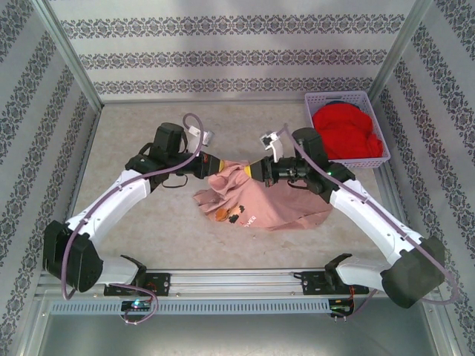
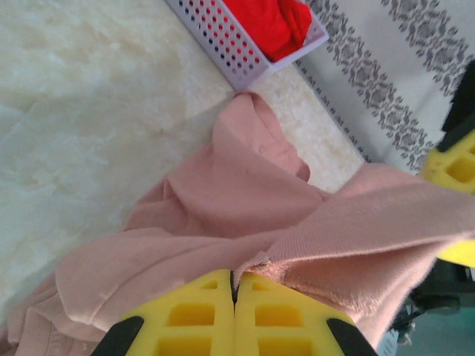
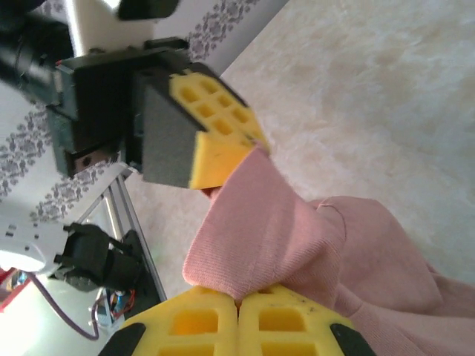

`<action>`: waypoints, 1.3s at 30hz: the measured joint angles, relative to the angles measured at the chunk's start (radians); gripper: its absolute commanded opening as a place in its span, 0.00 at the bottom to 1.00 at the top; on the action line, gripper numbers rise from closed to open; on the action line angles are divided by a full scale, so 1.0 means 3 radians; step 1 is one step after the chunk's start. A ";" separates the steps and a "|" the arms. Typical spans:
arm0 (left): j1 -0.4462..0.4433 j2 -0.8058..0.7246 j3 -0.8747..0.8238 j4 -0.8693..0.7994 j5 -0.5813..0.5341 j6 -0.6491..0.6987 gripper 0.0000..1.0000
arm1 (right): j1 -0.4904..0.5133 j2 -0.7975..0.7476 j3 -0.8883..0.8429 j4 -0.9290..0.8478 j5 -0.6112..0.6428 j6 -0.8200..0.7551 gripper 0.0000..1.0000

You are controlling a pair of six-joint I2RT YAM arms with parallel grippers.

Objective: Fold the inside-out t-shirt

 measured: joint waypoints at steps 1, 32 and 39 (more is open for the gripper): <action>0.0000 -0.0043 -0.0015 0.0046 0.0000 -0.0050 0.00 | -0.0020 0.0001 -0.0001 0.0023 -0.0020 0.0092 0.11; -0.0001 -0.0425 -0.0057 0.0371 -0.0039 -0.0570 0.00 | 0.1091 -0.0267 -0.0023 -0.0031 0.1312 -0.0305 0.43; -0.0001 -0.0425 -0.0057 0.0336 -0.0123 -0.0618 0.00 | 0.1575 0.0111 -0.0017 -0.0045 0.2486 -0.0399 0.44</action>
